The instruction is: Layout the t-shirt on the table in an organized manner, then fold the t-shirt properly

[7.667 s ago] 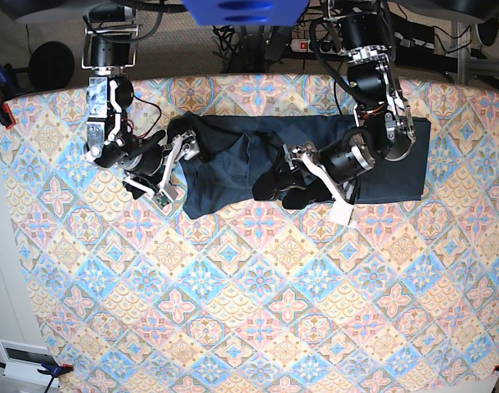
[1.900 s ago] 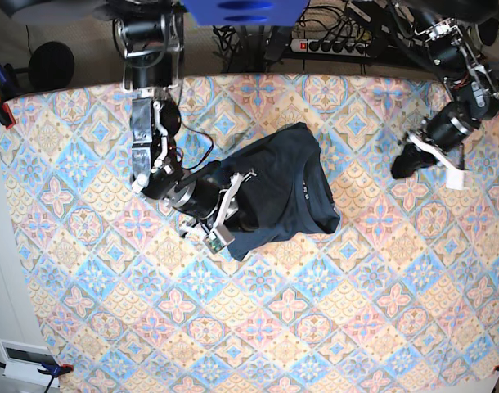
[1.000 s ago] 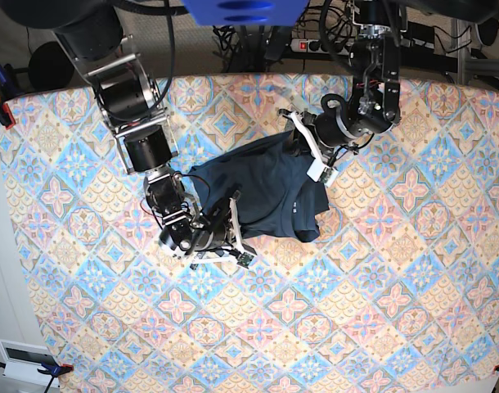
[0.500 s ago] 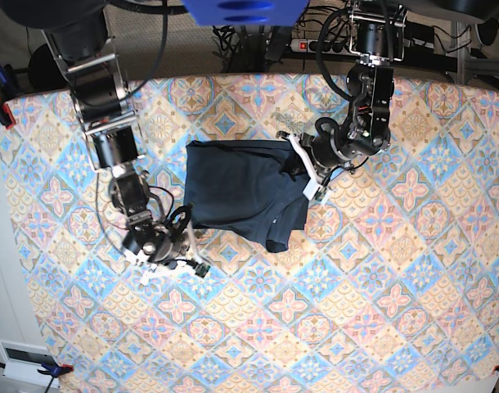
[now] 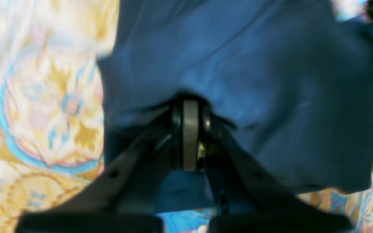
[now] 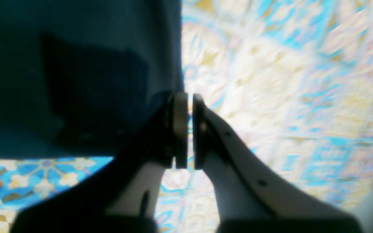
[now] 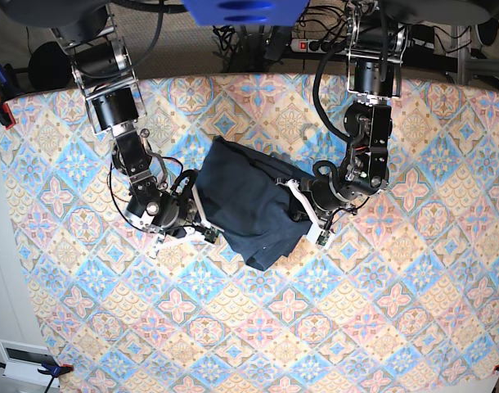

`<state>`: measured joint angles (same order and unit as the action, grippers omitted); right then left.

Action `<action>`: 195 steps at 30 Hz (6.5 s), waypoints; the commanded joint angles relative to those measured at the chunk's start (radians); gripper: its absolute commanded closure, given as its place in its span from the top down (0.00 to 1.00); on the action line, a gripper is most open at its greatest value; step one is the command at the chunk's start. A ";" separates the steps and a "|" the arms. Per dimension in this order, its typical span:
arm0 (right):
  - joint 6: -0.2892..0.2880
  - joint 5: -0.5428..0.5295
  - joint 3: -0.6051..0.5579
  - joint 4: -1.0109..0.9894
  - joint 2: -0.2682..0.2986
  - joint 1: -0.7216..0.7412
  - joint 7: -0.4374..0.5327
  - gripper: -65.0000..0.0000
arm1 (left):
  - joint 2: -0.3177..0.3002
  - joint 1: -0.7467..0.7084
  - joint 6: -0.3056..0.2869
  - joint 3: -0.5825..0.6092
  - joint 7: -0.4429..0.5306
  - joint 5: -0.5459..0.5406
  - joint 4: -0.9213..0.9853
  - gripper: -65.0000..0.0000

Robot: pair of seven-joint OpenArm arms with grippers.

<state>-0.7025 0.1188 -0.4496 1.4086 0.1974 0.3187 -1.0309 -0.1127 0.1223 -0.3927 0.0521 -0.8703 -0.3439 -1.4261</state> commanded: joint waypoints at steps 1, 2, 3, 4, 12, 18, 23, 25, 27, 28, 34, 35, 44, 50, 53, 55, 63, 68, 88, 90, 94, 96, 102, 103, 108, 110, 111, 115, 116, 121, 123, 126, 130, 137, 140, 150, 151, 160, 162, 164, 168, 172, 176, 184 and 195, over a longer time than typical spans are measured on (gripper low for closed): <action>0.004 0.000 0.008 -0.007 0.001 0.049 0.021 0.03 | -0.009 -0.005 -0.004 -0.022 0.015 -0.016 -0.052 0.00; 0.004 0.000 0.008 -0.025 0.001 0.069 0.031 0.03 | -0.014 -0.022 -0.004 -0.041 0.003 -0.017 -0.086 0.00; 0.004 0.000 0.008 -0.047 0.001 0.095 0.047 0.03 | -0.017 -0.039 -0.004 -0.064 -0.019 -0.017 -0.123 0.00; 0.004 0.000 0.008 -0.071 0.001 0.122 0.062 0.03 | -0.017 -0.059 -0.004 -0.087 -0.040 -0.019 -0.155 0.00; 0.004 0.000 0.111 -0.262 -0.063 0.182 0.156 0.03 | -0.058 -0.200 -0.004 -0.145 -0.185 -0.099 -0.292 0.00; 0.004 0.000 0.130 -0.364 -0.083 0.182 0.182 0.03 | -0.058 -0.187 -0.004 -0.146 -0.169 -0.096 -0.164 0.00; 0.004 0.002 0.127 -0.351 -0.083 0.142 0.140 0.03 | -0.057 -0.117 -0.004 -0.131 -0.115 -0.096 -0.025 0.00; 0.004 0.002 0.127 -0.294 -0.079 0.102 0.126 0.03 | -0.057 -0.079 -0.004 -0.087 -0.089 -0.096 0.034 0.00; 0.004 0.002 0.127 -0.206 -0.077 0.053 0.106 0.03 | -0.055 -0.039 -0.002 -0.037 -0.056 -0.096 0.104 0.00; 0.004 0.002 0.127 -0.150 -0.077 0.024 0.087 0.03 | -0.055 -0.011 -0.002 -0.011 -0.033 -0.096 0.144 0.00; 0.004 0.002 0.134 0.107 -0.077 -0.114 -0.016 0.03 | 0.005 0.107 0.096 0.094 0.069 -0.097 0.310 0.00; 0.004 0.002 0.136 0.146 -0.077 -0.140 -0.027 0.03 | 0.020 0.126 0.104 0.107 0.086 -0.097 0.330 0.00; 0.004 0.000 0.257 0.407 -0.048 -0.306 -0.071 0.03 | 0.115 0.251 0.110 0.144 0.198 -0.097 0.469 0.00; 0.004 -0.001 0.338 0.510 -0.048 -0.332 -0.071 0.03 | 0.118 0.259 0.110 0.117 0.202 -0.145 0.445 0.00; 0.004 -0.057 0.344 0.539 -0.060 -0.373 -0.067 0.03 | 0.078 0.202 0.110 0.025 0.202 -0.211 0.362 0.00; 0.004 -0.103 0.344 0.539 -0.103 -0.381 -0.065 0.03 | 0.052 0.164 0.110 -0.039 0.201 -0.251 0.304 0.00; 0.004 -0.117 0.328 0.524 -0.296 -0.353 -0.061 0.03 | -0.080 -0.025 0.110 -0.269 0.050 -0.406 0.067 0.00; 0.004 -0.115 0.329 0.429 -0.354 -0.230 -0.032 0.03 | -0.140 -0.137 0.108 -0.288 0.036 -0.423 -0.069 0.00; 0.004 -0.120 0.323 -0.041 -0.354 -0.203 0.206 0.03 | -0.184 -0.247 0.108 -0.289 0.041 -0.423 -0.153 0.00; 0.004 -0.120 0.323 -0.085 -0.354 -0.203 0.232 0.03 | -0.184 -0.247 0.108 -0.288 0.041 -0.423 -0.153 0.00; 0.004 -0.120 0.323 -0.133 -0.354 -0.204 0.251 0.03 | -0.184 -0.247 0.108 -0.288 0.041 -0.423 -0.153 0.00; 0.004 -0.120 0.323 -0.134 -0.354 -0.209 0.251 0.03 | -0.184 -0.247 0.108 -0.288 0.039 -0.423 -0.153 0.00; 0.004 -0.115 0.323 -0.140 -0.354 -0.218 0.252 0.03 | -0.184 -0.261 0.108 -0.288 0.038 -0.424 -0.155 0.00; 0.004 -0.115 0.323 -0.156 -0.354 -0.220 0.254 0.03 | -0.184 -0.261 0.108 -0.288 0.038 -0.424 -0.155 0.00; 0.004 -0.118 0.335 -0.214 -0.350 -0.220 0.272 0.03 | -0.184 -0.261 0.108 -0.289 0.038 -0.424 -0.157 0.00; 0.004 -0.118 0.371 -0.213 -0.327 -0.221 0.268 0.03 | -0.186 -0.261 0.108 -0.289 0.038 -0.424 -0.170 0.00; 0.004 -0.118 0.397 -0.211 -0.318 -0.224 0.266 0.03 | -0.186 -0.263 0.108 -0.289 0.038 -0.424 -0.187 0.00; 0.004 -0.115 0.483 -0.209 -0.295 -0.224 0.266 0.03 | -0.186 -0.286 0.108 -0.289 0.036 -0.424 -0.252 0.00; 0.004 -0.115 0.496 -0.208 -0.289 -0.224 0.266 0.03 | -0.187 -0.289 0.108 -0.289 0.036 -0.424 -0.264 0.00; 0.004 -0.115 0.549 -0.205 -0.246 -0.221 0.265 0.03 | -0.189 -0.290 0.108 -0.289 0.036 -0.424 -0.281 0.00; 0.004 -0.115 0.553 -0.205 -0.224 -0.218 0.265 0.03 | -0.189 -0.290 0.108 -0.289 0.036 -0.424 -0.281 0.00; 0.004 -0.117 0.552 -0.203 -0.192 -0.217 0.266 0.03 | -0.189 -0.290 0.108 -0.289 0.036 -0.424 -0.281 0.00; 0.004 -0.117 0.549 -0.203 -0.118 -0.215 0.266 0.03 | -0.190 -0.290 0.108 -0.289 0.036 -0.424 -0.281 0.00; 0.004 -0.118 0.553 -0.203 -0.034 -0.142 0.263 0.03 | -0.190 -0.290 0.108 -0.289 0.036 -0.424 -0.281 0.00; 0.004 -0.120 0.553 -0.203 -0.028 -0.132 0.263 0.03 | -0.190 -0.290 0.108 -0.289 0.036 -0.424 -0.281 0.00; 0.004 -0.121 0.595 -0.010 -0.029 -0.135 0.171 0.03 | -0.190 -0.290 0.108 -0.291 0.036 -0.424 -0.282 0.00; 0.004 -0.123 0.621 0.038 -0.032 -0.137 0.145 0.03 | -0.192 -0.292 0.108 -0.292 0.036 -0.424 -0.284 0.00; 0.004 -0.413 0.846 0.363 -0.045 -0.269 -0.071 0.03 | -0.189 -0.422 0.108 -0.415 0.035 -0.424 -0.408 0.00; 0.004 -0.453 0.889 0.438 -0.043 -0.333 -0.078 0.03 | -0.190 -0.476 0.108 -0.447 0.035 -0.424 -0.447 0.00; 0.004 -0.479 0.931 0.466 -0.042 -0.395 -0.078 0.03 | -0.190 -0.511 0.108 -0.472 0.035 -0.424 -0.473 0.00; 0.004 -0.560 1.033 0.476 0.009 -0.534 -0.078 0.03 | -0.186 -0.617 0.108 -0.541 0.035 -0.424 -0.543 0.00; 0.004 -0.649 1.116 0.513 0.017 -0.705 -0.076 0.00 | -0.183 -0.749 0.108 -0.616 0.035 -0.442 -0.641 0.00; 0.004 -0.693 1.162 0.555 0.015 -0.846 -0.071 0.00 | -0.183 -0.864 0.108 -0.664 0.036 -0.528 -0.664 0.00; 0.004 -0.689 1.213 0.552 0.015 -1.045 -0.067 0.00 | -0.167 -1.087 0.105 -0.805 0.038 -0.636 -0.658 0.00; 0.004 -0.271 1.093 0.417 -0.077 -1.171 0.113 0.00 | -0.051 -1.188 0.102 -0.766 0.041 -0.286 -0.439 0.00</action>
<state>-0.6979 -0.1444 0.6373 1.8160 0.1051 -0.8433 -0.9272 -0.1493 -1.0492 -0.2913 -0.7017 -0.8471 -0.6289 -1.8549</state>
